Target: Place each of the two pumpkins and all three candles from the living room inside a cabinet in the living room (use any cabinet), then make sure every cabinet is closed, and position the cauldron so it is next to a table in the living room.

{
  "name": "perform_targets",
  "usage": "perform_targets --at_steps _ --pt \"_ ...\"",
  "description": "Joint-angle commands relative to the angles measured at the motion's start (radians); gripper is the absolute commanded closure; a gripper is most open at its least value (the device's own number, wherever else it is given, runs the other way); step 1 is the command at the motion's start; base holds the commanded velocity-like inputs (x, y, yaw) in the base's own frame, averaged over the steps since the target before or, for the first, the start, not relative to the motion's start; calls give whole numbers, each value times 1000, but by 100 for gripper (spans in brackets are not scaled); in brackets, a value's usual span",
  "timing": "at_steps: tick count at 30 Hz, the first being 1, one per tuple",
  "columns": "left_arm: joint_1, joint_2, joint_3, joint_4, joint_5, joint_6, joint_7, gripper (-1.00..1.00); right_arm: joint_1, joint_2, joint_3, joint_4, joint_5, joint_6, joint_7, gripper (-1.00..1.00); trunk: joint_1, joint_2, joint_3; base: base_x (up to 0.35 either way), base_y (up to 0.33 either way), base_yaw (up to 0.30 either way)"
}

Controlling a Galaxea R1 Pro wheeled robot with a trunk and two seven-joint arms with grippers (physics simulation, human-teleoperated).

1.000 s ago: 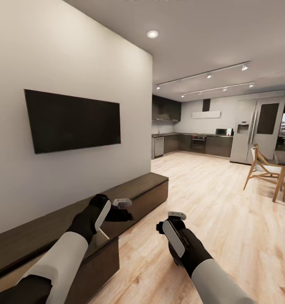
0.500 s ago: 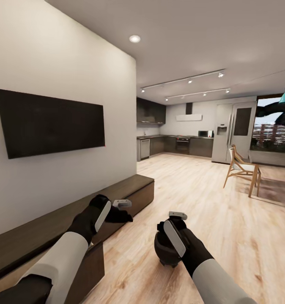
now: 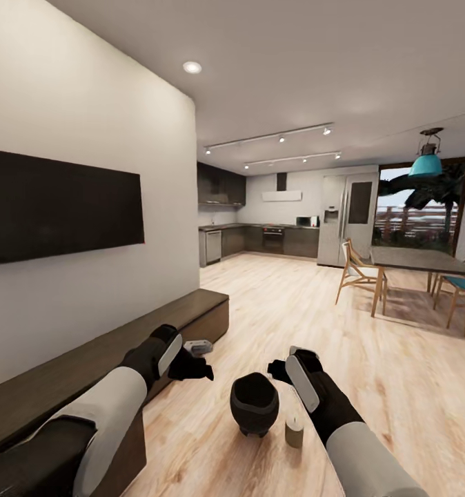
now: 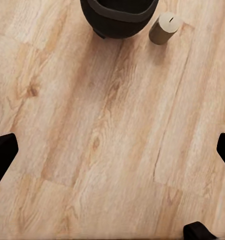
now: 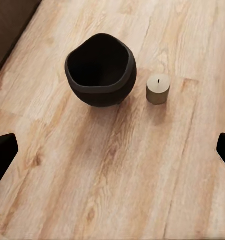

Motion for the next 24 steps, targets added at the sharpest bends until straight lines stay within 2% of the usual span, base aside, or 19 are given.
perform_targets --at_steps 1,5,15,24 --pt "-2 1 -7 3 7 3 1 -100 -1 -3 0 -1 -11 3 -10 -100 0 -1 -1 121 0 -208" --pt "-6 1 -7 14 8 1 2 -100 -1 -14 -9 -1 -12 18 -8 -100 0 -1 0 229 0 -99" --pt "-8 1 -7 15 8 0 5 -100 -2 -19 -12 -1 -12 24 -8 -100 0 -1 -6 288 0 5" --pt "-6 7 -3 -19 7 6 5 -100 -2 -28 -13 -1 -12 26 -8 -100 0 -1 -19 55 0 65"
